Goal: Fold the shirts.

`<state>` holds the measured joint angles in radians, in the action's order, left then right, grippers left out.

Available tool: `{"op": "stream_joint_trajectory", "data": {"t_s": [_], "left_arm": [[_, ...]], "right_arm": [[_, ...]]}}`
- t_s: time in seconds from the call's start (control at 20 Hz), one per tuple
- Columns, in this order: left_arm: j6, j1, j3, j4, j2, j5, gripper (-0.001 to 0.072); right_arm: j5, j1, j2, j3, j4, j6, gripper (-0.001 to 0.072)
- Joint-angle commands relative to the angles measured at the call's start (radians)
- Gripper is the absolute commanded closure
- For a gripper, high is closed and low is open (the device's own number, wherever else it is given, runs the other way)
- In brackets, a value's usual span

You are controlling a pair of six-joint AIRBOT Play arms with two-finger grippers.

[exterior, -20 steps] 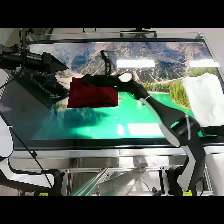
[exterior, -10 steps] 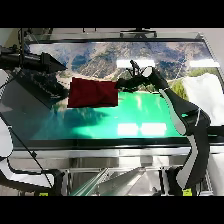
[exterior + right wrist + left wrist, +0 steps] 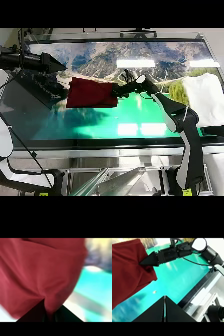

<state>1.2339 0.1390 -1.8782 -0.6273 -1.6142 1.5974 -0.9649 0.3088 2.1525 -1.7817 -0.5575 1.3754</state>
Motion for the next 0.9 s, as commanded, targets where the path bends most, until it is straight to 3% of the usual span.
{"op": "stream_joint_trajectory", "data": {"t_s": [0.0,0.1,0.2,0.4,0.5,0.65,0.85], "left_arm": [[-0.003,0.001,0.0,0.0,0.0,0.0,0.0704],[-0.003,0.001,0.0,0.0,0.0,0.0,0.0704],[-0.003,0.001,0.0,-0.001,0.0,0.0,0.0704],[-0.002,0.001,0.002,-0.001,0.0,0.013,0.0704],[-0.002,0.001,0.019,0.002,0.001,0.019,0.0704],[0.016,0.001,0.085,0.003,0.001,0.032,0.0705],[0.016,0.001,0.167,0.002,0.001,0.021,0.0705]], "right_arm": [[-0.008,0.013,-0.019,-0.02,0.146,-0.09,0.0691],[-0.011,-0.002,-0.118,-0.024,0.084,-0.087,0.0691],[-0.016,-0.047,-0.258,-0.024,-0.031,-0.016,0.0692],[-0.214,-0.216,-0.528,-0.014,-0.303,0.145,0.0693],[-0.28,-0.322,-0.648,0.048,-0.354,0.152,0.0693],[-0.27,-0.519,-0.861,0.207,-0.356,0.139,0.0693],[-0.273,-0.75,-0.974,0.25,-0.341,0.076,0.0692]]}}
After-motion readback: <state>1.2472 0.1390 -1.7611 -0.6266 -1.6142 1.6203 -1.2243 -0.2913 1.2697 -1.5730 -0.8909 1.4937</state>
